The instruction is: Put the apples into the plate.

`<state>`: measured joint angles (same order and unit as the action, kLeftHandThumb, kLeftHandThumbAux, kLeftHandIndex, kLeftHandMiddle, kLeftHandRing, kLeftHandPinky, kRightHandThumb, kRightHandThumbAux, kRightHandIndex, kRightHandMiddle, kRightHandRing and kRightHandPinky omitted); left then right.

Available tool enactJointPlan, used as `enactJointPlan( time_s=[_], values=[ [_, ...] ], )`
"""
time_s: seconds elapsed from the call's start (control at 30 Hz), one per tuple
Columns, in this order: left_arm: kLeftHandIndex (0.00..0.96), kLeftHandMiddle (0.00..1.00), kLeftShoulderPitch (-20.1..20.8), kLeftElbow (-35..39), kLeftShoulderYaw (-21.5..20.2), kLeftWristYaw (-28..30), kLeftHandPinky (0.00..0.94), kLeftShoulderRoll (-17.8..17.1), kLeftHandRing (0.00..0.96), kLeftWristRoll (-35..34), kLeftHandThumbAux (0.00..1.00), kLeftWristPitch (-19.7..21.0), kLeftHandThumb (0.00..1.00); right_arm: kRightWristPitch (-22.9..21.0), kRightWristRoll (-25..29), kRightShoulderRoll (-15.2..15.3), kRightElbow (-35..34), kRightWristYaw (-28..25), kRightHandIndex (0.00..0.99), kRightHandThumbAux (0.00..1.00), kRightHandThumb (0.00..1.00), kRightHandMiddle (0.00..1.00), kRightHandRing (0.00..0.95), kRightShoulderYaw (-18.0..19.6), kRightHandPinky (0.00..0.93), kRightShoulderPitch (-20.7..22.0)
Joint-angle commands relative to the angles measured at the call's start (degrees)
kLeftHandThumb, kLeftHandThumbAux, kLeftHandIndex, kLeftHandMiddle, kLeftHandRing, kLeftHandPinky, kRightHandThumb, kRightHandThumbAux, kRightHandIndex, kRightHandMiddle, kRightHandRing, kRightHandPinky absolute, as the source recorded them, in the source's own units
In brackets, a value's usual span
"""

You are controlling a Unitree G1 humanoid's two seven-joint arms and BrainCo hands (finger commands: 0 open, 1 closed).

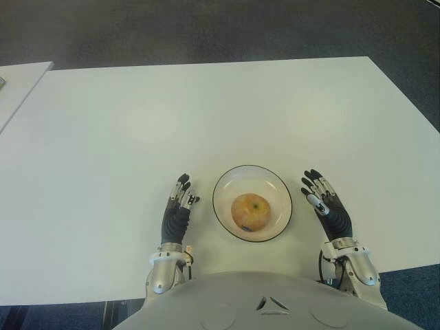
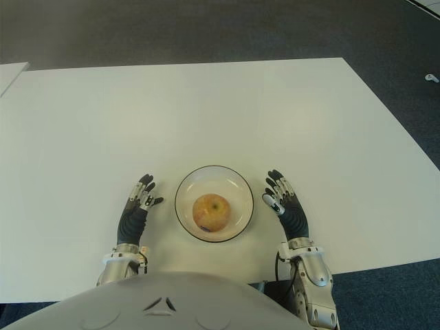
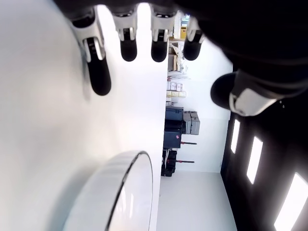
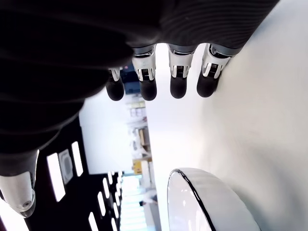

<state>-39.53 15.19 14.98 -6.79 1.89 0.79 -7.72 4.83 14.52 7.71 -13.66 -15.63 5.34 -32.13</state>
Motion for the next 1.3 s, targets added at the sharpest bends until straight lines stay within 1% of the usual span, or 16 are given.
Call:
enactJointPlan(
  time_s=[0.03,0.17,0.5,0.6,0.77,0.93,1.13,1.23,1.3],
  values=[
    [0.084,0.078,-2.0,-1.8,2.4,-0.8,0.069,3.4,0.050,-1.2,0.425,-0.6,0.078,-2.6,-0.4,0.2,-0.1,0.0,0.012,0.557,0.123,0.016,0.000,-0.9,0.000,-0.5],
    [0.089,0.085,-1.9,-2.8,2.2,-1.0,0.086,3.3,0.059,-1.2,0.417,-2.0,0.082,-3.1,-1.1,0.3,-0.2,0.2,0.010,0.550,0.122,0.013,0.000,-1.2,0.000,-0.2],
    [0.125,0.067,-1.1,-5.7,2.4,-2.0,0.052,3.5,0.035,0.9,0.408,-9.4,0.092,-3.2,-1.8,0.2,-0.2,0.2,0.015,0.544,0.125,0.030,0.000,-2.4,0.000,1.2],
    [0.145,0.065,-1.1,-6.5,2.3,-1.5,0.050,3.2,0.029,0.5,0.420,-12.6,0.101,-3.0,-0.9,0.0,0.3,-0.4,0.027,0.542,0.127,0.043,0.005,-2.6,0.018,1.5],
    [0.166,0.070,-0.7,-7.4,2.0,-0.6,0.062,2.9,0.033,-0.9,0.422,-15.2,0.113,-2.1,-1.1,-0.1,1.4,-0.8,0.039,0.540,0.130,0.054,0.011,-3.3,0.012,2.2],
    [0.176,0.087,0.3,-9.1,0.7,-0.1,0.093,2.3,0.057,-2.2,0.408,-18.0,0.122,0.4,-2.0,-0.5,4.3,-1.5,0.045,0.542,0.147,0.069,0.021,-4.4,0.024,3.6],
    [0.180,0.099,2.0,-11.8,-1.5,-0.3,0.094,2.4,0.069,-2.1,0.397,-20.7,0.123,3.5,-0.9,-2.3,9.5,-2.3,0.062,0.556,0.187,0.081,0.036,-4.9,0.049,5.7],
    [0.189,0.104,3.4,-15.6,-2.1,-0.5,0.099,3.3,0.074,-1.6,0.393,-23.9,0.128,5.7,-0.8,-3.6,11.7,-2.4,0.065,0.559,0.197,0.080,0.036,-5.3,0.044,6.6],
    [0.195,0.104,3.9,-17.0,-2.5,-0.3,0.092,3.5,0.072,-1.7,0.389,-25.4,0.132,6.7,-1.1,-4.3,12.7,-2.4,0.064,0.565,0.202,0.078,0.036,-5.5,0.041,7.0]
  ],
)
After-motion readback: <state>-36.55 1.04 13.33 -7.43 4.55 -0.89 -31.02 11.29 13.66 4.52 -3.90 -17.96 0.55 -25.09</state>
